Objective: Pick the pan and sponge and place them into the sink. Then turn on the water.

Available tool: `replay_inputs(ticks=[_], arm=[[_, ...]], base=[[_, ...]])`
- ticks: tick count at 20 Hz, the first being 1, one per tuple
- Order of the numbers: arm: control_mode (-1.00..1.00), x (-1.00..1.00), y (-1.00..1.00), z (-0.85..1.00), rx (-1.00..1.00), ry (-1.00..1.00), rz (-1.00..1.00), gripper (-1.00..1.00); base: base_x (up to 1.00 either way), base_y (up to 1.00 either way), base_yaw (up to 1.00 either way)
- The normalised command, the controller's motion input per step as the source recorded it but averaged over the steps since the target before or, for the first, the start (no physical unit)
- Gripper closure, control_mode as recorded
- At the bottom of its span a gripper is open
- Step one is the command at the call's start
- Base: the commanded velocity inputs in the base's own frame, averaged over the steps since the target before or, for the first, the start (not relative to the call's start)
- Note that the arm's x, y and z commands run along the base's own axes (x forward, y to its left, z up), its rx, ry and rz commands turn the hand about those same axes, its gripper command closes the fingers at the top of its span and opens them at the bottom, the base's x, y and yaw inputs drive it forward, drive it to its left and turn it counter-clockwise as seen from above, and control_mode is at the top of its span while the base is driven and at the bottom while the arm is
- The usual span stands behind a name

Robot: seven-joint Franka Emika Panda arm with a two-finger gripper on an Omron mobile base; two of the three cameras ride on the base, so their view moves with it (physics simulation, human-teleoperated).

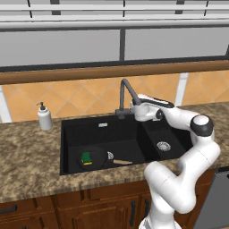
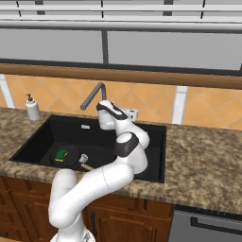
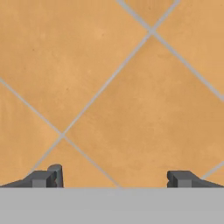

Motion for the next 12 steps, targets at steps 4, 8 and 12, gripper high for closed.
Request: replay_inputs(ticks=[4,8,12], arm=[[-1.00,0.00,0.06,0.00,0.00,0.00,0.00,-1.00],[-1.00,0.00,0.18,0.00,0.00,0.00,0.00,-1.00],[-1.00,0.00,0.24,0.00,0.00,0.00,0.00,-1.00]], base=[[0.00,0.00,0.00],[0.00,0.00,0.00],[0.00,0.00,0.00]])
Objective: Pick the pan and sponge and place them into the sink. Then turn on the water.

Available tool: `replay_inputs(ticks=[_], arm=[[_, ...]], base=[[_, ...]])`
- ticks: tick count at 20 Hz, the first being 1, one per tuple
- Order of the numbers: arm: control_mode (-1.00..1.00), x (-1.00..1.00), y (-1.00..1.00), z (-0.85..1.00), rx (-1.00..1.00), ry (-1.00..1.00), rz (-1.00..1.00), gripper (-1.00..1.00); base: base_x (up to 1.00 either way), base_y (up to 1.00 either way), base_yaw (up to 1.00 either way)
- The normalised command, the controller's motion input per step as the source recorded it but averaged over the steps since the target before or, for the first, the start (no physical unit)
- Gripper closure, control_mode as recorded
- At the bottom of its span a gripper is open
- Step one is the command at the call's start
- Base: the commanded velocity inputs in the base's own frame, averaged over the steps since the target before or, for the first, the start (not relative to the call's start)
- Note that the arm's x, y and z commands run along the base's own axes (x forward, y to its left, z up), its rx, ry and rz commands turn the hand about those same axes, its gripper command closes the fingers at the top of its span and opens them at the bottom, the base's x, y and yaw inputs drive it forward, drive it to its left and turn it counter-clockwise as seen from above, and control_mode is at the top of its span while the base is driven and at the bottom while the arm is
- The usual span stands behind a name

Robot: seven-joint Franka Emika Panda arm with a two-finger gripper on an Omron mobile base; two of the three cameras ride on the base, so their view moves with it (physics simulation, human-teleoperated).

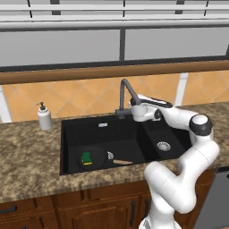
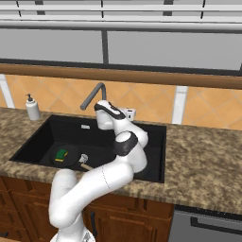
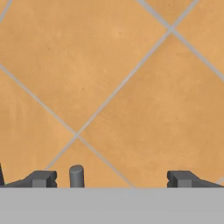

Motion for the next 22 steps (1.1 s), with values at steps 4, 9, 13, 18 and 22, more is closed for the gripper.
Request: replay_inputs(ticks=[4,9,13,18,22], arm=[[-1.00,0.00,0.17,0.00,0.00,0.00,0.00,-1.00],[-1.00,0.03,0.01,0.00,0.00,0.00,0.00,-1.00],[-1.00,0.10,0.00,0.00,0.00,0.00,0.00,-1.00],[-1.00,0.11,0.00,0.00,0.00,0.00,0.00,-1.00],[-1.00,0.04,0.00,0.00,0.00,0.00,0.00,-1.00]], base=[[0.00,0.00,0.00],[0.00,0.00,0.00],[0.00,0.00,0.00],[0.00,0.00,0.00],[0.00,0.00,0.00]])
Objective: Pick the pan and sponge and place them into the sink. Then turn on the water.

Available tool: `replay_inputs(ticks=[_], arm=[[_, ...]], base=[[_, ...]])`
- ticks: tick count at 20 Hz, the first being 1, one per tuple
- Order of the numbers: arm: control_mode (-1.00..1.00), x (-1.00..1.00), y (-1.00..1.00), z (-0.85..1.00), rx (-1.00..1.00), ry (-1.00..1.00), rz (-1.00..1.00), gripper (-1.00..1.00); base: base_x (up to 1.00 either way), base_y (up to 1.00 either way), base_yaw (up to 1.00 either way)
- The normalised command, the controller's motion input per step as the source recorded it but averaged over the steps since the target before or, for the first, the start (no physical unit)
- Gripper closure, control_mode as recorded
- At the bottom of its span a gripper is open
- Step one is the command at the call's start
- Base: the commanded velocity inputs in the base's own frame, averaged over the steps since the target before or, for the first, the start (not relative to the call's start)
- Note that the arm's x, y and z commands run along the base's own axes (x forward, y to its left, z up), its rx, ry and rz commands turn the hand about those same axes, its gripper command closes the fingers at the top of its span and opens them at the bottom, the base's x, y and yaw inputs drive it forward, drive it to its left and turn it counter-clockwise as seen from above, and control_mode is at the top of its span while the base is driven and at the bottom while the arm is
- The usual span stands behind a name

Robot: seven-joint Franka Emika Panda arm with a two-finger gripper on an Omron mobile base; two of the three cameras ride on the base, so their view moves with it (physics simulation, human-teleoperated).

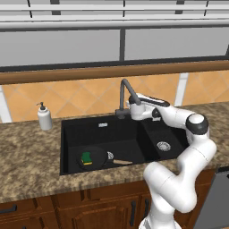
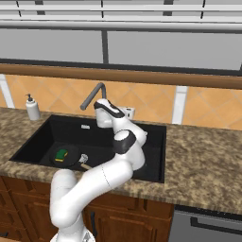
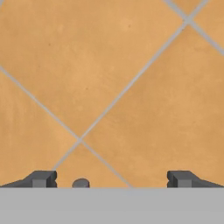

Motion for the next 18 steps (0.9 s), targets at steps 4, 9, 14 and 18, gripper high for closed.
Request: replay_inputs(ticks=[4,9,14,18], arm=[[-1.00,0.00,0.00,0.00,0.00,0.00,0.00,-1.00],[-1.00,0.00,-0.11,0.00,0.00,0.00,0.00,-1.00],[-1.00,0.00,-0.22,0.00,0.00,0.00,0.00,-1.00],[-1.00,0.00,-0.33,0.00,0.00,0.00,0.00,-1.00]], base=[[0.00,0.00,0.00],[0.00,0.00,0.00],[0.00,0.00,0.00],[0.00,0.00,0.00]])
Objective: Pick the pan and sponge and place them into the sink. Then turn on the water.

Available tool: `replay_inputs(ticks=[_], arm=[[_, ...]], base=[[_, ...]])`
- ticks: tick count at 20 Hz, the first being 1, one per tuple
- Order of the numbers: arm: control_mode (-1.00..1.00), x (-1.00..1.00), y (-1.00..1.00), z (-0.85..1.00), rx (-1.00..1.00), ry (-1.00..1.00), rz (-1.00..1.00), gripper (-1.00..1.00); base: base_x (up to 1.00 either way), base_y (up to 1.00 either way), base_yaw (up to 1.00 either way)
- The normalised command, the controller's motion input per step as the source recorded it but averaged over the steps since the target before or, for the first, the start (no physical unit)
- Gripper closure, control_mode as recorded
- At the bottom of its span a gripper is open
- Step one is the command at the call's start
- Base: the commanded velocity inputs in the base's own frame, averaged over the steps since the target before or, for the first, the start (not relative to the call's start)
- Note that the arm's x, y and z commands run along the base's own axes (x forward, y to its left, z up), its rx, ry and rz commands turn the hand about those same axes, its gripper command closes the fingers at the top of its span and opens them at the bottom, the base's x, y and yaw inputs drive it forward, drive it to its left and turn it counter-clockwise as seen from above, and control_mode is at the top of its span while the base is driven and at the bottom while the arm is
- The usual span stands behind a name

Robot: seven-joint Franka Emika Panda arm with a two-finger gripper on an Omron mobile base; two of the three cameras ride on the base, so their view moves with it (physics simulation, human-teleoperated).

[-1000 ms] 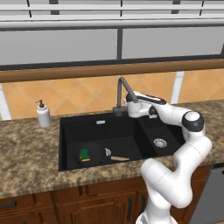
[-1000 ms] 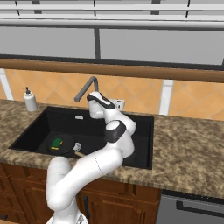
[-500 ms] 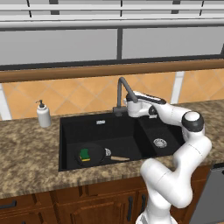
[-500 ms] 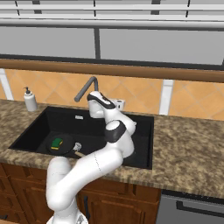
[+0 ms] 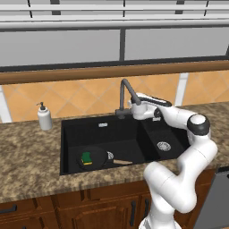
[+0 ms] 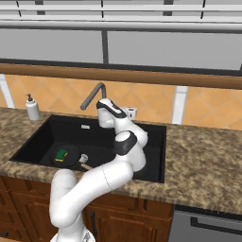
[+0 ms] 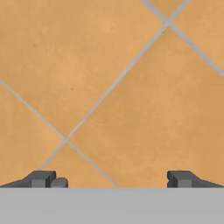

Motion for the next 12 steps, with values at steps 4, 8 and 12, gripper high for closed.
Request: replay_inputs(ticks=[4,8,12], arm=[[-1.00,0.00,-0.38,0.00,0.00,0.00,0.00,-1.00],[-1.00,0.00,-0.66,0.00,0.01,0.00,0.00,-1.00],[-1.00,0.00,-0.82,-0.01,0.01,0.00,0.00,-1.00]], base=[[0.00,0.00,0.00],[0.00,0.00,0.00],[0.00,0.00,0.00]])
